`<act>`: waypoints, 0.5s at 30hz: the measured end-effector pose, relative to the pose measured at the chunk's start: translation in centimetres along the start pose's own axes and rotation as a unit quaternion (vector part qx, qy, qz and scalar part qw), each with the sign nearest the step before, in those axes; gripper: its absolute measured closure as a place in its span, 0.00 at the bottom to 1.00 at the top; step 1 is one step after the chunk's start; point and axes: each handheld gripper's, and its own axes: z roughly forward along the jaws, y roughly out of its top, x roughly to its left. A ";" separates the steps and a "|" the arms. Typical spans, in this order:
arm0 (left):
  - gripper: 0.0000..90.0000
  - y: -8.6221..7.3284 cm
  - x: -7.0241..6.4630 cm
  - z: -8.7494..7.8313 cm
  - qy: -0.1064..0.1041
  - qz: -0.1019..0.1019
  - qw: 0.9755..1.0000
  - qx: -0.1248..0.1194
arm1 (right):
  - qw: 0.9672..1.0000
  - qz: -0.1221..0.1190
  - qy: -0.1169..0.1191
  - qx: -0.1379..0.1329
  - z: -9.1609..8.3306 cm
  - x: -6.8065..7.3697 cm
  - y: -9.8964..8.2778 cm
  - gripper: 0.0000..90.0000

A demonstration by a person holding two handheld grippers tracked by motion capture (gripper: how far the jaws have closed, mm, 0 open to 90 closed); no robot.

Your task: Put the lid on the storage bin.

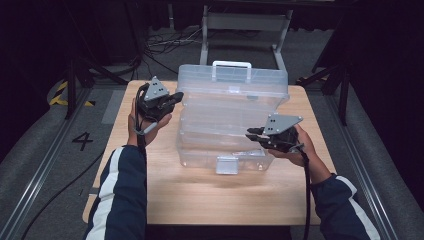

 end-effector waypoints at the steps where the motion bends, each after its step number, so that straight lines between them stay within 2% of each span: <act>1: 1.00 0.0 0.0 0.0 0.000 0.000 1.000 0.000 | 1.000 0.000 0.000 0.000 0.0 0.0 0.0 0.89; 15: 1.00 -0.8 -0.4 -0.4 -0.012 0.011 1.000 0.006 | 1.000 0.003 0.003 0.005 -0.7 0.2 -0.6 0.91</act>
